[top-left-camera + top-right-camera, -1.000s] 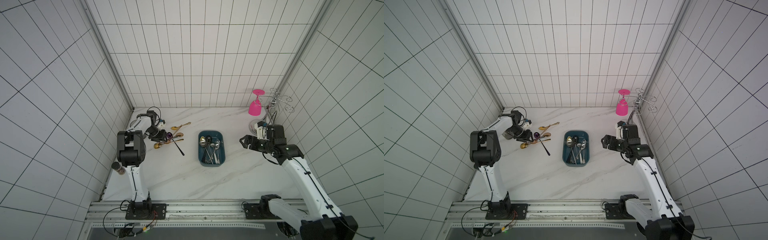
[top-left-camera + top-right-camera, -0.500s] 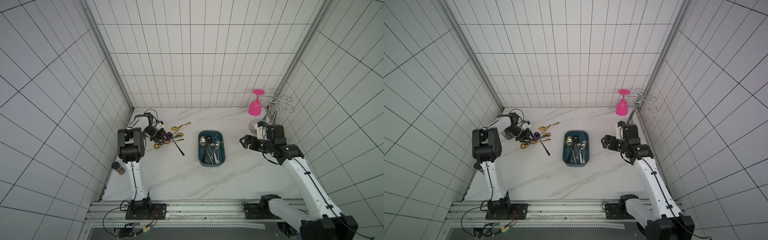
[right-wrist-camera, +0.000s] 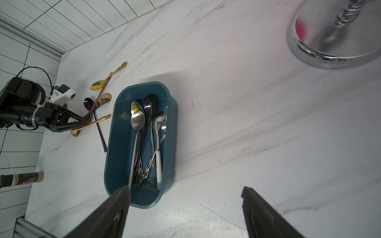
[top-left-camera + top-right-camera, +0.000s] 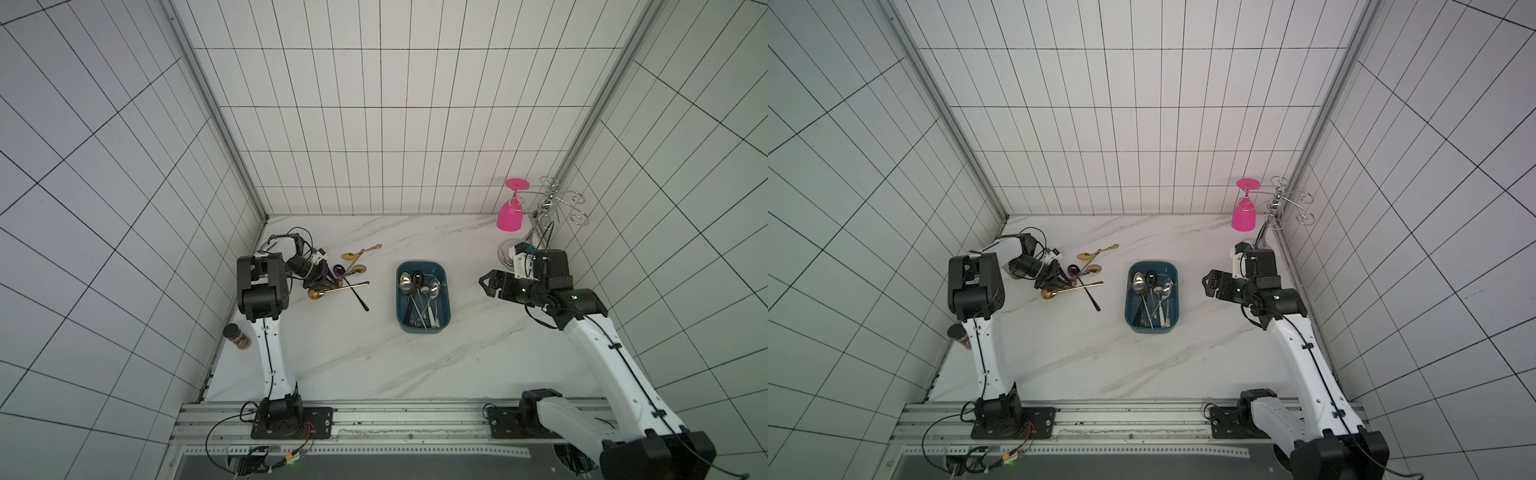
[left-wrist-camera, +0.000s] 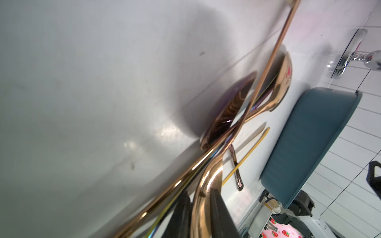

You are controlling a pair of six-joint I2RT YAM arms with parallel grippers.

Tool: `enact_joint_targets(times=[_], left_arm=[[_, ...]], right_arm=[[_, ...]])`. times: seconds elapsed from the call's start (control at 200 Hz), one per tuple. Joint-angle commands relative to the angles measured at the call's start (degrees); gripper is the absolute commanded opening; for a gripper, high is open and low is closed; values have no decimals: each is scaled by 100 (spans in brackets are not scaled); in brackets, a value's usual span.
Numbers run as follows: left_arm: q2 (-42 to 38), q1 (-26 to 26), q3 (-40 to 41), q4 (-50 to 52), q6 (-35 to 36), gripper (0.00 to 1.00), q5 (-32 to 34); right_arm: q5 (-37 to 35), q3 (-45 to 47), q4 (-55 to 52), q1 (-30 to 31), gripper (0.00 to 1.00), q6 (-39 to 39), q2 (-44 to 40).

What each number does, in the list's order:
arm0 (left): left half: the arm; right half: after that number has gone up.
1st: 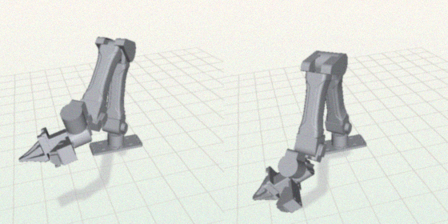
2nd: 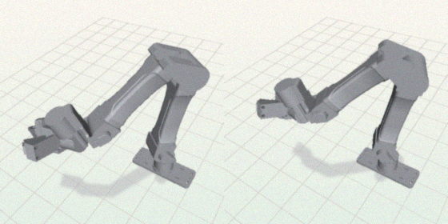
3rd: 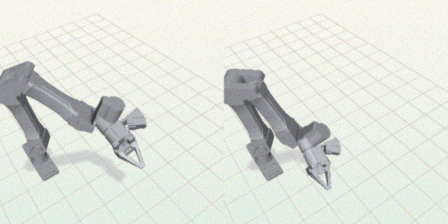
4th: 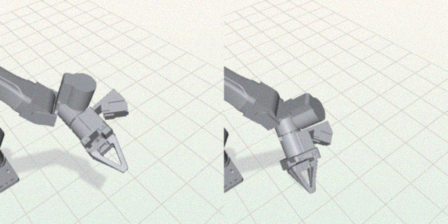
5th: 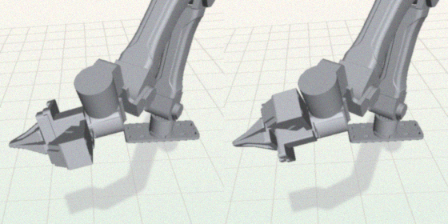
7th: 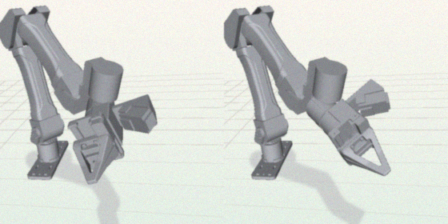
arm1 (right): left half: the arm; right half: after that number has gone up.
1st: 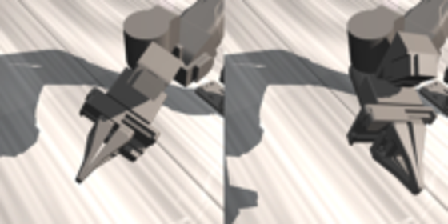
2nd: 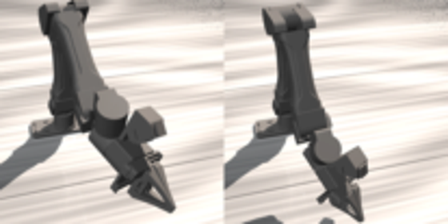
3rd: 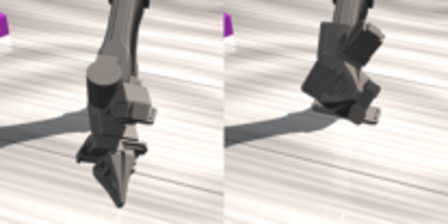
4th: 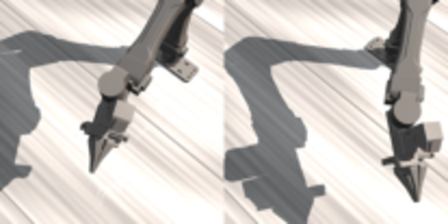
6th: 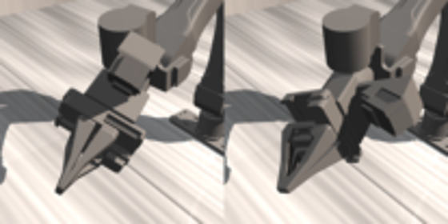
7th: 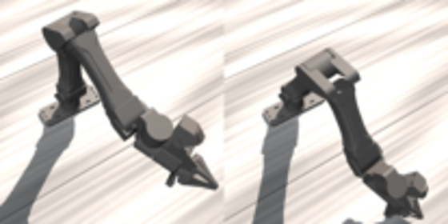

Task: Put the spoon into the storage box
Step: Pick up the spoon from the center of the board.

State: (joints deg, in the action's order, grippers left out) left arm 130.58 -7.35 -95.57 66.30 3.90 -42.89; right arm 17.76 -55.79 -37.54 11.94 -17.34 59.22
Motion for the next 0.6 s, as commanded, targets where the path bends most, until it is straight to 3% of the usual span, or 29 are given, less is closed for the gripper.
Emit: enact_joint_targets(times=[0.0,0.22,0.47,0.595], left_arm=[[108,-64,-56,-51,-44,13,-127],[-215,-86,98,-49,-22,0,-235],[-895,-82,130,283,388,0,-316],[-1310,-23,-33,527,816,0,-53]], right_arm=[[9,26,63,-61,88,34,-14],[23,19,63,-58,88,29,-7],[95,-101,36,-61,88,88,25],[249,-214,3,-38,86,192,52]])
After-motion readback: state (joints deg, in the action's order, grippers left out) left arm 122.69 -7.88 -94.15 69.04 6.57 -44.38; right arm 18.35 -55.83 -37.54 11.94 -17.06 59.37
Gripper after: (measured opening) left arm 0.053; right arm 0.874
